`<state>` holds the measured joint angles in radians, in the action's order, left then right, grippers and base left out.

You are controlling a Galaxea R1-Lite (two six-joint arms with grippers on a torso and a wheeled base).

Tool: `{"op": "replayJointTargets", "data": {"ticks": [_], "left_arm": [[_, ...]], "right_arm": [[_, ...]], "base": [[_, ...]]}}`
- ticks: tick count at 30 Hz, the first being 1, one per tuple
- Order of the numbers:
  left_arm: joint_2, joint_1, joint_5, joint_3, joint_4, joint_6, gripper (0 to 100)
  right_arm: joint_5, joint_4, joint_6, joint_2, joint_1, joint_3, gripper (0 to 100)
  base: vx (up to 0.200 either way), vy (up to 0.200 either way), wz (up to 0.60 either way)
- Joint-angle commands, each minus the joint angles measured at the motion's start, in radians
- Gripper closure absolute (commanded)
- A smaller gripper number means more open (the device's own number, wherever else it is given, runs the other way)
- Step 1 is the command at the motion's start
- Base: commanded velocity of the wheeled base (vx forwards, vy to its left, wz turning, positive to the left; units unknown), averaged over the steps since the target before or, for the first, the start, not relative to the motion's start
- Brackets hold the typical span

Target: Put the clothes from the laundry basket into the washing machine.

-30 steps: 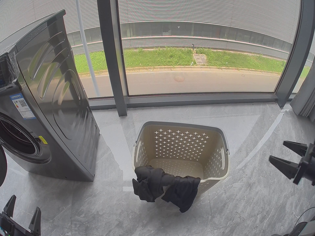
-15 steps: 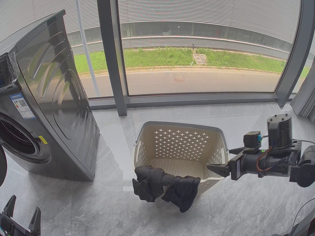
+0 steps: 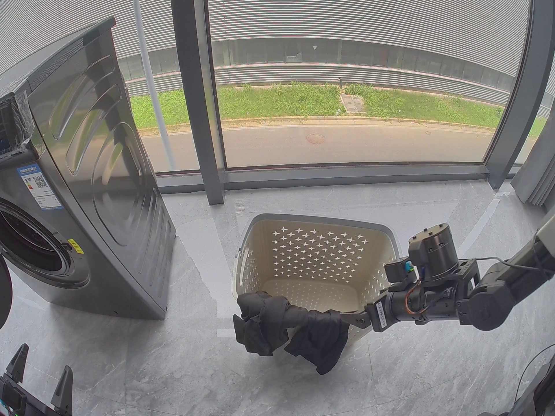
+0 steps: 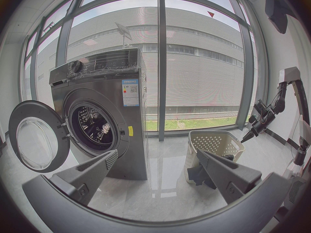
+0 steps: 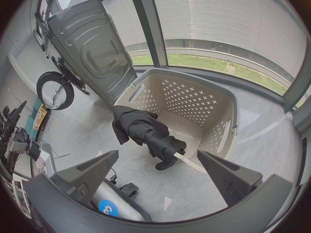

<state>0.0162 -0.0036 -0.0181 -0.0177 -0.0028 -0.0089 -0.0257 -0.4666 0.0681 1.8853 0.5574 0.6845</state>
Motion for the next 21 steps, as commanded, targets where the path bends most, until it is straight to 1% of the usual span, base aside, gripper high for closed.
{"op": "replayJointTargets", "data": {"ticks": [1,3,5,6,7,9,10,11,21], "left_arm": [[-0.016,0.001,-0.002,0.018,0.000,-0.002,0],[-0.016,0.001,0.000,0.018,-0.002,-0.003,0],[-0.016,0.001,0.000,0.018,-0.002,-0.003,0],[-0.016,0.001,0.001,0.018,-0.002,-0.003,0],[-0.016,0.001,0.001,0.018,-0.002,-0.003,0],[-0.016,0.001,0.001,0.018,-0.002,-0.003,0],[-0.016,0.001,0.001,0.018,-0.002,-0.005,0],[-0.016,0.001,0.001,0.018,-0.002,-0.005,0],[-0.016,0.001,0.003,0.018,-0.002,-0.006,0]], "right_arm": [[-0.008,-0.009,0.002,0.120,0.009,0.055,0],[-0.016,-0.006,0.002,0.172,0.010,0.092,0],[-0.016,-0.006,0.002,0.172,0.010,0.092,0],[-0.019,0.003,0.001,0.225,0.010,0.139,0],[-0.019,0.003,0.001,0.262,0.009,0.165,0],[-0.019,0.003,-0.001,0.285,0.006,0.187,0],[-0.017,0.003,-0.004,0.330,-0.001,0.227,0],[-0.017,0.003,-0.004,0.348,-0.001,0.244,0],[-0.016,-0.001,-0.008,0.460,-0.004,0.336,0]], "base": [[0.000,0.000,0.00],[0.000,0.000,0.00],[0.000,0.000,0.00],[0.000,0.000,0.00],[0.000,0.000,0.00],[0.000,0.000,0.00],[0.000,0.000,0.00],[0.000,0.000,0.00],[0.000,0.000,0.00]]}}
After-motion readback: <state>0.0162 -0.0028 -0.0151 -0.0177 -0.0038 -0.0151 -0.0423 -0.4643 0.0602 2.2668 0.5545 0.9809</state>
